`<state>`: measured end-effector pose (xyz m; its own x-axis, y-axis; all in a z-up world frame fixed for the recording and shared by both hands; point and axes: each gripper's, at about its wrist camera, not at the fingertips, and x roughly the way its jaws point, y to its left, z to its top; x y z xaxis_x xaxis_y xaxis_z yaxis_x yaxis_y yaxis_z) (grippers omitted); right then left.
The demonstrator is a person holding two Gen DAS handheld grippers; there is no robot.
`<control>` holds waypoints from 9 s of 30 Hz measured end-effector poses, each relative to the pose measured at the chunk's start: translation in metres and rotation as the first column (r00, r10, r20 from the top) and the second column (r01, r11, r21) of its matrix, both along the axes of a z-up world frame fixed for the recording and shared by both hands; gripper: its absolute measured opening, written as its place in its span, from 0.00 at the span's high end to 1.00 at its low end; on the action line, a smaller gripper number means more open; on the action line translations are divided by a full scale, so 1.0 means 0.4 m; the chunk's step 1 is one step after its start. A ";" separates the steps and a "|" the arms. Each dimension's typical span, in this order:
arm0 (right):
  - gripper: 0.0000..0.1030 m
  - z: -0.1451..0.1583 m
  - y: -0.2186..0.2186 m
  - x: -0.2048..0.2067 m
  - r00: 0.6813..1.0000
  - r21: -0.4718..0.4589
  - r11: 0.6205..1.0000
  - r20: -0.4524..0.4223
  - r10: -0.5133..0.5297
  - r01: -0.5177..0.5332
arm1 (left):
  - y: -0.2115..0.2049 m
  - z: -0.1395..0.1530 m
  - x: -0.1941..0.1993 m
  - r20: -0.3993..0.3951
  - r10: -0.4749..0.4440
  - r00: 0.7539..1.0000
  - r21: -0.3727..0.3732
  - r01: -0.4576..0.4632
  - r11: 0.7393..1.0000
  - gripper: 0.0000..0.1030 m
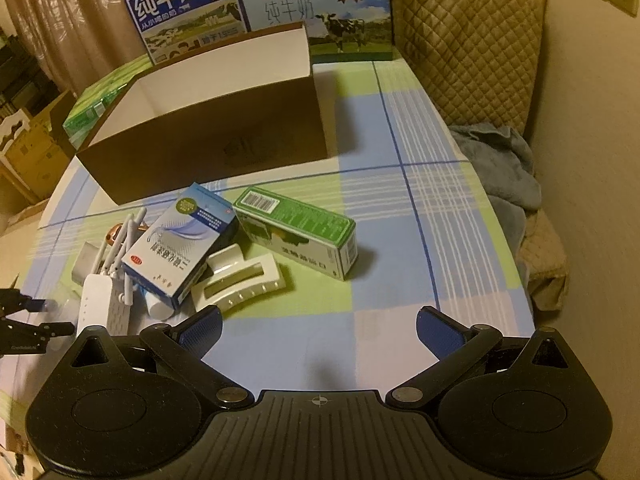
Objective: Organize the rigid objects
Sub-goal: 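Grasp the clear plastic case with the left tool, then grasp the green-white small box with the right tool while the left tool lifts the case, then lower the case and green box into the brown box and open both tools, then withdraw both tools from the box back toward the pile, then grasp the white WiFi repeater with the left tool, then grasp the white plastic clip with the right tool while the left tool lifts the repeater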
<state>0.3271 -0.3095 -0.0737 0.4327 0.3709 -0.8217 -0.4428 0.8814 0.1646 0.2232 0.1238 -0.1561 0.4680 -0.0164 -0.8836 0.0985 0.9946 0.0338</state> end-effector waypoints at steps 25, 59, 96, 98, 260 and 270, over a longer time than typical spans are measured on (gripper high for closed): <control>0.50 -0.145 0.205 0.226 0.737 -0.243 0.719 0.026 0.676 -0.651 | -0.081 0.168 -0.085 0.106 0.462 0.881 -0.052 -0.459 0.887 0.50; 0.75 0.214 0.326 0.439 0.926 0.060 0.963 0.296 0.235 -0.264 | -0.072 0.377 0.521 0.302 0.192 0.934 -0.062 -0.182 0.981 0.50; 0.52 -0.055 0.539 0.751 0.943 -0.102 0.982 0.278 0.183 -0.161 | -0.001 0.142 0.895 0.172 0.148 0.974 0.044 -0.158 0.986 0.47; 0.50 -0.048 0.532 0.749 0.947 -0.082 0.985 0.273 0.171 -0.154 | -0.001 0.145 0.893 0.191 0.144 0.971 0.044 -0.155 0.987 0.34; 0.83 -0.226 0.142 0.104 0.881 -0.007 0.900 -0.209 0.424 -0.435 | -0.194 0.167 -0.042 0.118 0.325 0.938 -0.028 -0.324 0.946 0.50; 0.45 -0.149 0.132 0.049 0.881 -0.013 0.890 -0.144 0.450 -0.456 | -0.198 0.177 -0.041 0.123 0.304 0.945 -0.027 -0.304 0.952 0.50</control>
